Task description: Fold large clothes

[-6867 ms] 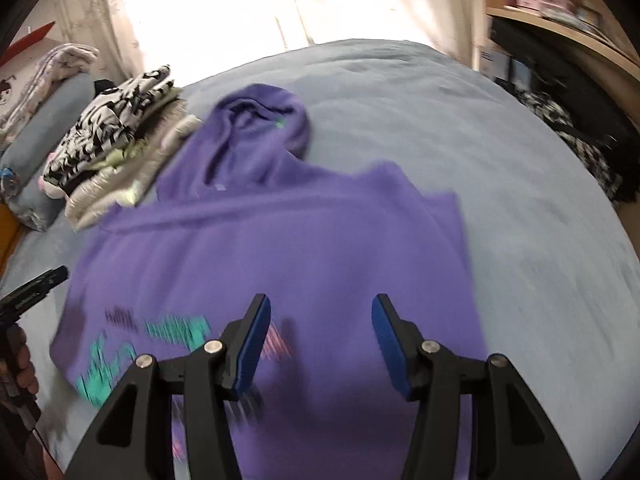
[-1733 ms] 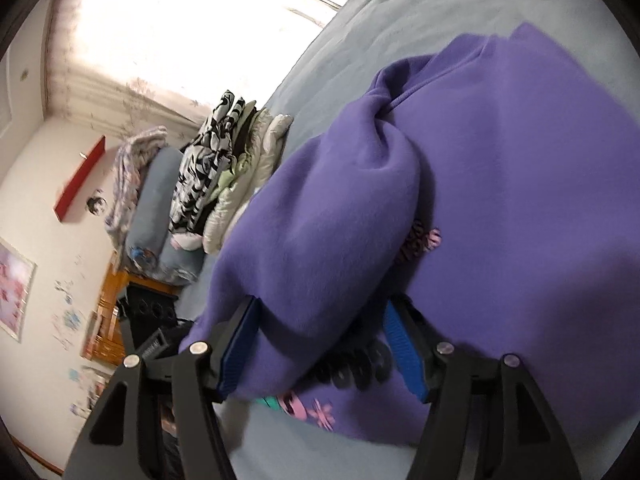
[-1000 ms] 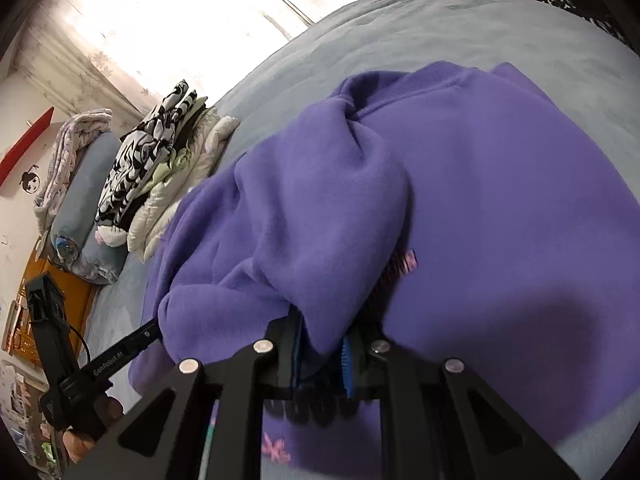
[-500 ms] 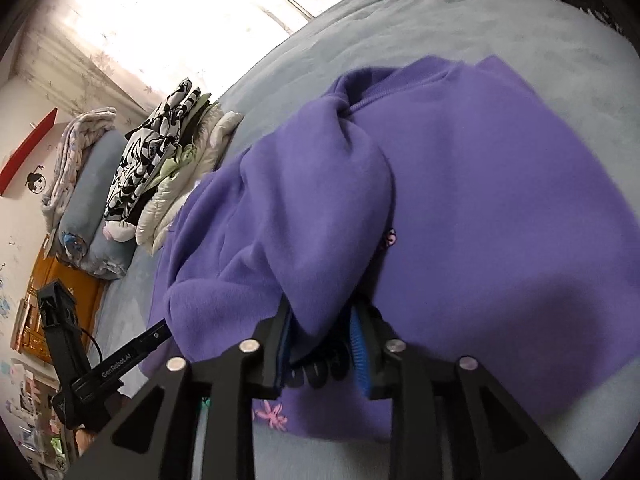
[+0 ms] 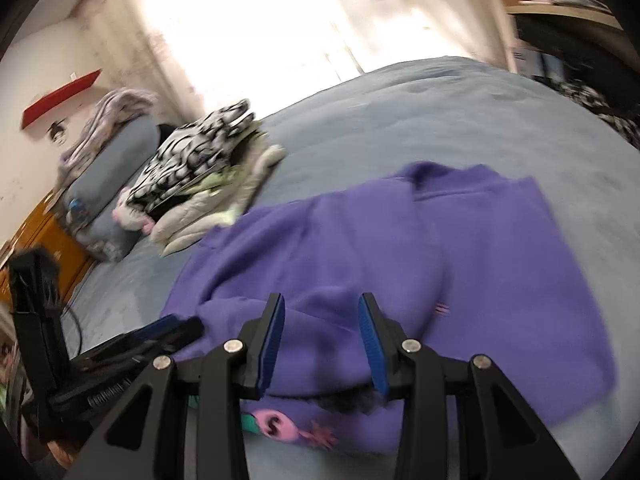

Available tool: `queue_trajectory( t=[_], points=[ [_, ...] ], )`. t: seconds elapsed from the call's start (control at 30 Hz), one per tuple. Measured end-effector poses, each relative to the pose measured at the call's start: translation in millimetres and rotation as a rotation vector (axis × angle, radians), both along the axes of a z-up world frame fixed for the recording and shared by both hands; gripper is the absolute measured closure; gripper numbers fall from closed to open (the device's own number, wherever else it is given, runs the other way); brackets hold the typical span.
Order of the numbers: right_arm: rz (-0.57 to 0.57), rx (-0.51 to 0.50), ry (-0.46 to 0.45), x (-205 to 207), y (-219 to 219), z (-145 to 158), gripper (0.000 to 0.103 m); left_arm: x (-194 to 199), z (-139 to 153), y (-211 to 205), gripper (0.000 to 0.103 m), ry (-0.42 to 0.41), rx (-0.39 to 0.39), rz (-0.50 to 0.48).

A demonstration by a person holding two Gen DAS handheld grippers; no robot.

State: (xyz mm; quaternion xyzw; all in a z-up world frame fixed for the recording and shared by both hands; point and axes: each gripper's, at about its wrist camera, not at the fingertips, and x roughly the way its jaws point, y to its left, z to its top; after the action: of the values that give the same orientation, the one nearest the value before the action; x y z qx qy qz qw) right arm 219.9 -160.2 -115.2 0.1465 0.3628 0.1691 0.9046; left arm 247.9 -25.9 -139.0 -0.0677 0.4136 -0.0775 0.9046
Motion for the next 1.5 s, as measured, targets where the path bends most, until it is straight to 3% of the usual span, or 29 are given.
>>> queue_trajectory(
  t=[0.17,0.23,0.3,0.4,0.77,1.07,1.5],
  points=[
    [0.026,-0.12,0.017,22,18,-22,0.067,24,-20,-6,0.051,0.039,0.075,0.027],
    [0.02,-0.145,0.048,28,15,-33,0.072,29,-31,-5,0.047,0.077,0.113,0.031],
    [-0.006,-0.178,0.067,30,9,-41,0.094,32,-41,-4,0.041,0.101,0.139,0.029],
    [-0.022,-0.098,0.108,35,-7,-51,0.103,32,-43,-1,0.041,0.095,0.116,0.029],
    [-0.026,-0.046,0.132,36,-13,-56,0.103,26,-46,1,0.041,0.062,0.095,0.033],
    [-0.038,-0.013,0.193,33,-9,-38,0.097,23,-27,8,0.039,0.115,-0.002,0.058],
    [-0.014,-0.006,0.148,-27,3,-2,0.094,-31,14,19,0.039,0.135,-0.003,0.084]
  ],
)
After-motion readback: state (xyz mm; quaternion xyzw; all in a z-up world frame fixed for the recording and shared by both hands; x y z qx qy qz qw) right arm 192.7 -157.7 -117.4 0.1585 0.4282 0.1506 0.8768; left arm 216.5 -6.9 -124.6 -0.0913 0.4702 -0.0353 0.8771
